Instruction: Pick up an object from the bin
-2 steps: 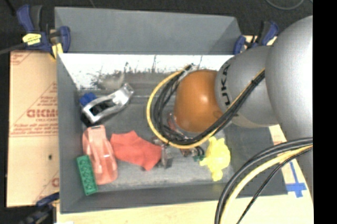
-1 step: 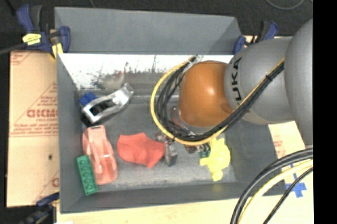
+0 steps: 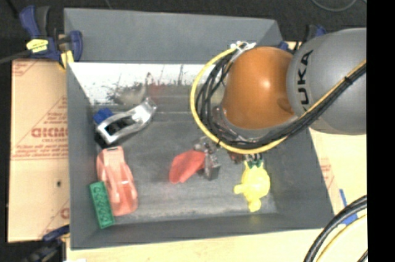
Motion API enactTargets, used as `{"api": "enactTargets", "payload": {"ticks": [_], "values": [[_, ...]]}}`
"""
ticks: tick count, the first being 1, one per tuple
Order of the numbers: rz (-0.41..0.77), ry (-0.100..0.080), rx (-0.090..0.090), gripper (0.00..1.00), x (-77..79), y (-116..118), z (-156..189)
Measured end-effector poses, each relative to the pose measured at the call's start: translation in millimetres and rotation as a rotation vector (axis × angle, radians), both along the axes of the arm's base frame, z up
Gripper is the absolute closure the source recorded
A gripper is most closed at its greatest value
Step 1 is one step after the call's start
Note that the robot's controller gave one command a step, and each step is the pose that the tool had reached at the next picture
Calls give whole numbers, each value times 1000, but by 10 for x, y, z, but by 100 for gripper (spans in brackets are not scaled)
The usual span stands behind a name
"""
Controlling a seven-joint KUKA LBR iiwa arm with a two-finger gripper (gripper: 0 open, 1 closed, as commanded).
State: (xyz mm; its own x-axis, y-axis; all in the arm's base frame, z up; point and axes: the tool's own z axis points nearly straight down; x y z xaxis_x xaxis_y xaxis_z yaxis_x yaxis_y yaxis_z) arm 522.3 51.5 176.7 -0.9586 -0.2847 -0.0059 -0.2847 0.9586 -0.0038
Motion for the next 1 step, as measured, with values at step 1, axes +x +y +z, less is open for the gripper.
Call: {"api": "enactTargets", "payload": {"ticks": [1], "values": [[-1, 3, -1, 100, -310, 159, 531]]}}
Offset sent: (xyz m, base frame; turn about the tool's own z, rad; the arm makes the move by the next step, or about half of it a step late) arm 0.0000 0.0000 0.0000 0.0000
